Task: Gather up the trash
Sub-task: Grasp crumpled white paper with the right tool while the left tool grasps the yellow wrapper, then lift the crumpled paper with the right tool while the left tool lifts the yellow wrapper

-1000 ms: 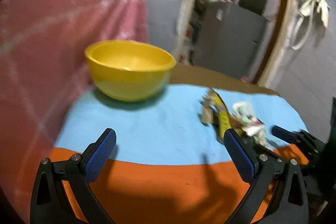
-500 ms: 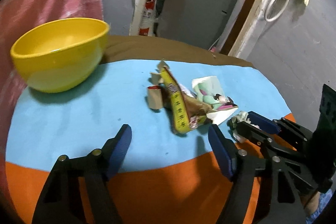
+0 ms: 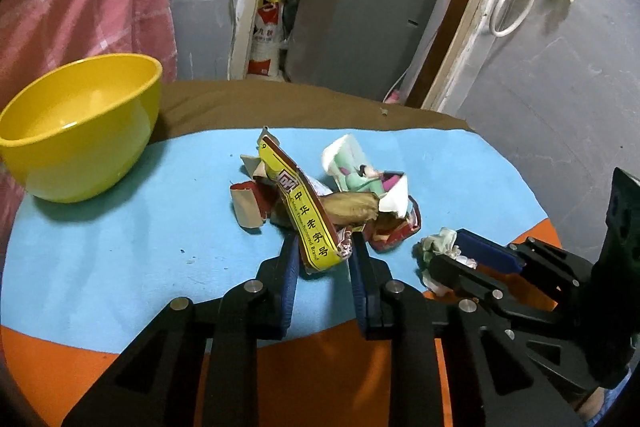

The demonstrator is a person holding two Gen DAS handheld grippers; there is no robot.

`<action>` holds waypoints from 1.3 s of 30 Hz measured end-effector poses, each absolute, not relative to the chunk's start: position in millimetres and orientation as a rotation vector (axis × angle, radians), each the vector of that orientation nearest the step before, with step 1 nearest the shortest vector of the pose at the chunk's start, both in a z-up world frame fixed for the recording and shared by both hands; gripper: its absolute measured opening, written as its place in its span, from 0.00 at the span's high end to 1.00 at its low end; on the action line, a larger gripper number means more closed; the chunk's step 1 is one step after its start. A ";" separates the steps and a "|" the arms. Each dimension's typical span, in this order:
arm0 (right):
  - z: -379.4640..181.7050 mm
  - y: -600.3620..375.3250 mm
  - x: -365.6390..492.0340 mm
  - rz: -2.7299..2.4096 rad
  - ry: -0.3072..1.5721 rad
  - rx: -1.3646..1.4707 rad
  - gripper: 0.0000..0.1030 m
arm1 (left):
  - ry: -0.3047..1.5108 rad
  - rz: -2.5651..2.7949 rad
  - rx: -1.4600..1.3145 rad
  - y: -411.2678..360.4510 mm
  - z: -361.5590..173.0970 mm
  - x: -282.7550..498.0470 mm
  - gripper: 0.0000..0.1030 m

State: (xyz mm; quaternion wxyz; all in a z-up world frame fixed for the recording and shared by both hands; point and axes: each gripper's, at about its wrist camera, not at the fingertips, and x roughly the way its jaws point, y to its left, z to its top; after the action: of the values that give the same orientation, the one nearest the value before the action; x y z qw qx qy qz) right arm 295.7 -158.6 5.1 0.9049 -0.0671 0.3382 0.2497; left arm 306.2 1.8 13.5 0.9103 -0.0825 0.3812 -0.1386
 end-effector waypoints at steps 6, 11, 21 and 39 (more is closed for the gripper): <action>4.9 -160.4 295.7 0.521 0.697 -0.118 0.72 | 0.731 -0.237 -0.109 -2.8 18.9 288.8 0.80; 3.3 -162.7 293.9 0.525 0.698 -0.110 0.73 | 0.649 -0.195 0.036 -19.1 27.1 261.6 0.80; 2.6 -171.5 281.0 0.524 0.664 -0.102 0.77 | 0.552 -0.158 0.220 -37.2 21.3 213.7 0.80; -4.7 -187.8 259.5 0.537 0.663 -0.117 0.75 | 0.615 -0.276 0.397 -48.6 -3.7 185.5 0.80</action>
State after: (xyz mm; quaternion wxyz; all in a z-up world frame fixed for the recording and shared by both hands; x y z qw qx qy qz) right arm 259.5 -187.8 -4.7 0.9087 -0.0569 0.3214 0.2603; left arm 185.5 -48.6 -3.7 0.9244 0.1935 0.2999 -0.1347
